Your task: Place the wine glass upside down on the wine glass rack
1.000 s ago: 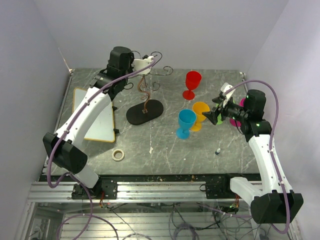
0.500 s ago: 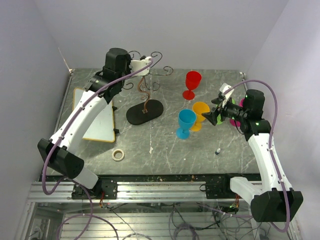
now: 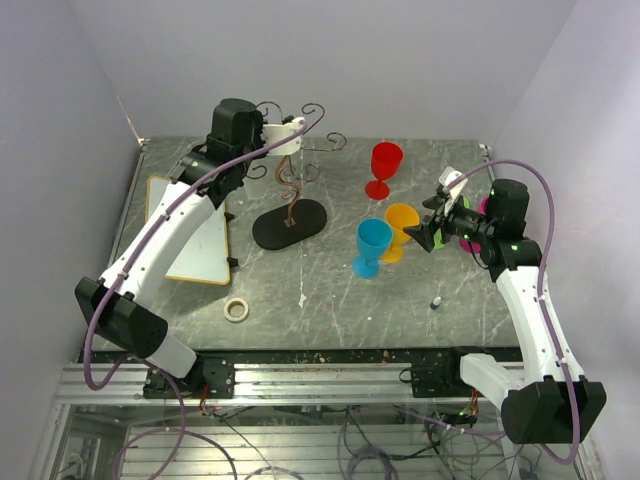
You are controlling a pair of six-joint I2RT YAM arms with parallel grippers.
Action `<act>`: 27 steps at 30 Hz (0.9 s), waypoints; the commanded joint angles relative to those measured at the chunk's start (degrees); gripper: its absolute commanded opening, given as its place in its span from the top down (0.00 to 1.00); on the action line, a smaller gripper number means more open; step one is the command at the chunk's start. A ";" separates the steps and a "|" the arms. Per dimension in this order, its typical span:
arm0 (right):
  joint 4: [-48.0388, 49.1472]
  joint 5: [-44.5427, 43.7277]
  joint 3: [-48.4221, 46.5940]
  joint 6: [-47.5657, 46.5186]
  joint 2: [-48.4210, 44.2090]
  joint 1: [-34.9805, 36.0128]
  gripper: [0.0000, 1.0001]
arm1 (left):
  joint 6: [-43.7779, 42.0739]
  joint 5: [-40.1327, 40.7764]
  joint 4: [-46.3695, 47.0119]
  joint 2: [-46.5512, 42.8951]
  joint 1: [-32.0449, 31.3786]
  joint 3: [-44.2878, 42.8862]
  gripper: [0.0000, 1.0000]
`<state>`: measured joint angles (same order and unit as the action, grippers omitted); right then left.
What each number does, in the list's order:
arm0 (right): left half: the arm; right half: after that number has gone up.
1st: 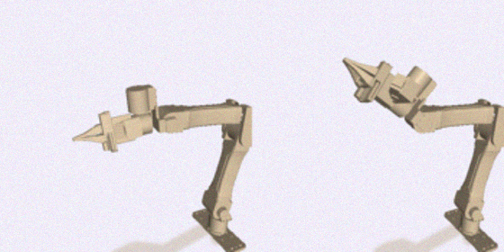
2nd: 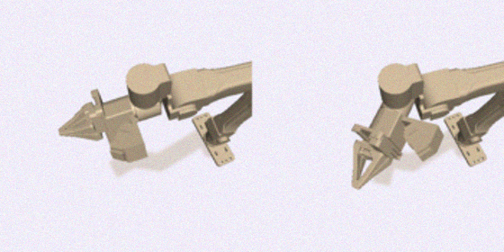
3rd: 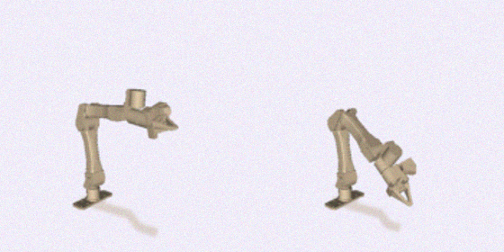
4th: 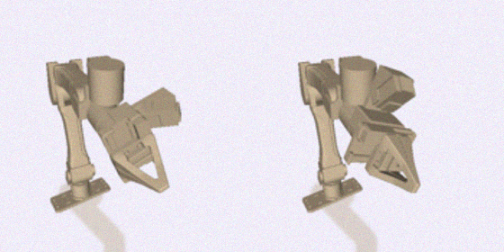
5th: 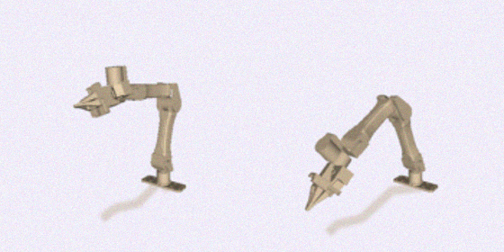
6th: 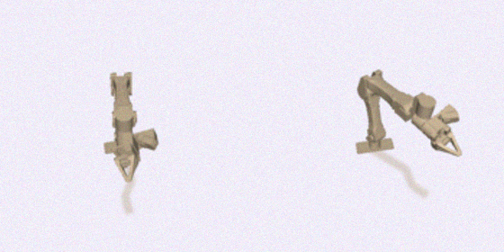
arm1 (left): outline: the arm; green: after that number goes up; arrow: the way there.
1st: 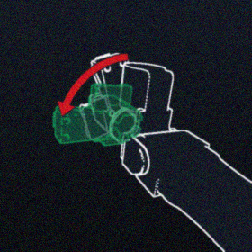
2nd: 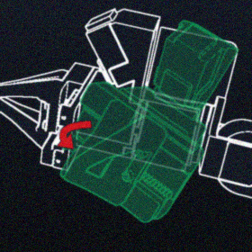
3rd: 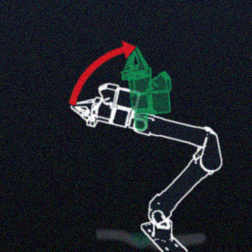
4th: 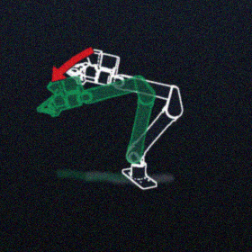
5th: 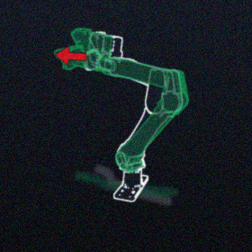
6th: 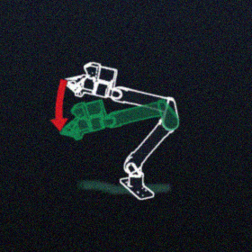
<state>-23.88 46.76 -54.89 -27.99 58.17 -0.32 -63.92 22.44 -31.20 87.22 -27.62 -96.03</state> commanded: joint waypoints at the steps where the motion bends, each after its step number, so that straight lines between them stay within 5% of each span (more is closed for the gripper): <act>1: -0.13 0.42 -0.84 -0.64 0.23 -0.46 0.22 | 1.13 -0.93 -0.19 0.06 -0.37 1.03 0.86; 27: -0.44 0.09 -0.83 -0.94 0.28 -0.41 0.22 | 2.05 -2.86 -0.59 -2.07 -0.49 2.66 0.74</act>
<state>-24.10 46.74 -54.89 -28.27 58.28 -0.32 -63.31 21.26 -31.14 87.20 -27.86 -93.03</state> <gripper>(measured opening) 0.779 0.256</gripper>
